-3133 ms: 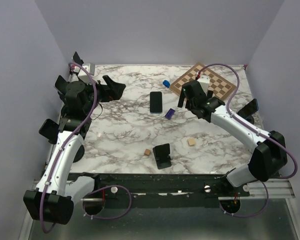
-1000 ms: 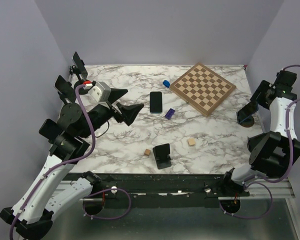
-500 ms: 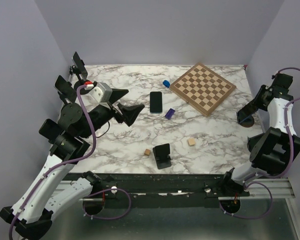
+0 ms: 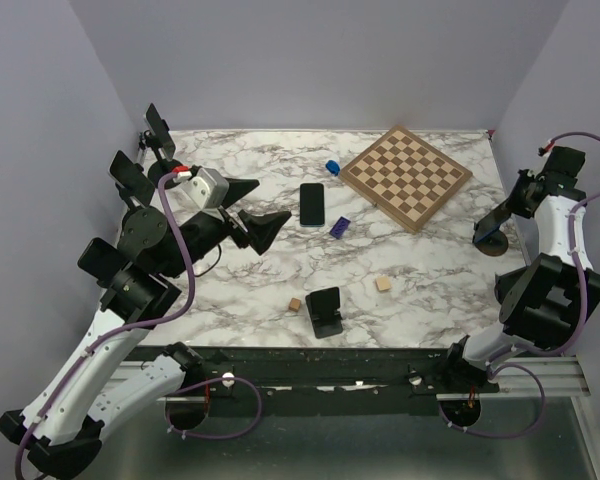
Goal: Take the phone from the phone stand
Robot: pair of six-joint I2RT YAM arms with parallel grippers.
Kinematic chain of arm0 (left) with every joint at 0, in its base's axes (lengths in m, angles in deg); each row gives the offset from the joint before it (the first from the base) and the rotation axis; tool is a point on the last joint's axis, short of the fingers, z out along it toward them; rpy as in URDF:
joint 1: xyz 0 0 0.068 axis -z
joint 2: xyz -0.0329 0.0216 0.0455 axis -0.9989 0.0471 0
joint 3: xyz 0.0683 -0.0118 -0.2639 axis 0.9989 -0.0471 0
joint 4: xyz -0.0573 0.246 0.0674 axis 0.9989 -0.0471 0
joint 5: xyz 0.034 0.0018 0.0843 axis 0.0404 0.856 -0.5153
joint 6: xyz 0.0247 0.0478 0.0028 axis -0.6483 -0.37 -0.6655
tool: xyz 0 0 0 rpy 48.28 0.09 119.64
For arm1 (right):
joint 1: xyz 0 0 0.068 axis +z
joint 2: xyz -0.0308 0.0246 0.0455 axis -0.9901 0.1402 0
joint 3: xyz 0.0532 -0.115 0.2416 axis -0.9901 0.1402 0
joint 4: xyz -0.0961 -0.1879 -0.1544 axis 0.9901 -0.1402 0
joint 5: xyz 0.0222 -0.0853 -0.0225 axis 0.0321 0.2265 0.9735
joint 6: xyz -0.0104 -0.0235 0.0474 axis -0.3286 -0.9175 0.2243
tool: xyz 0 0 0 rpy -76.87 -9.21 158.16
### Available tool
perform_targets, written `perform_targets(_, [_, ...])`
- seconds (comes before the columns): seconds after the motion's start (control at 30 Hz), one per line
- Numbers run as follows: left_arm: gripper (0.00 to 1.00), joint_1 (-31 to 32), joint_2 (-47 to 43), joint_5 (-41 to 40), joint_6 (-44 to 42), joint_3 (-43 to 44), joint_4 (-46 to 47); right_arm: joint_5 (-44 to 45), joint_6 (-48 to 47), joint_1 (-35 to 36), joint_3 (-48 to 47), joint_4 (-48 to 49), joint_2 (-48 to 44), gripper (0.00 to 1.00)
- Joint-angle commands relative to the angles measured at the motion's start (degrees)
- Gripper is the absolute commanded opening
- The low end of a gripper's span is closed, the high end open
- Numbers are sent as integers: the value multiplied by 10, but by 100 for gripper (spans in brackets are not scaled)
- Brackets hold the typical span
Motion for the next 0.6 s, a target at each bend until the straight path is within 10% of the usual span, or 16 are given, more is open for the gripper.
perform_targets(0.0, [99,8,-5,-20,-17,-9,1,7,-24,2,3,3,-7,16])
perform_targets(0.57, [99,17,7,-44,-25,-17,5,160,76,109,-85,-84,-107,1])
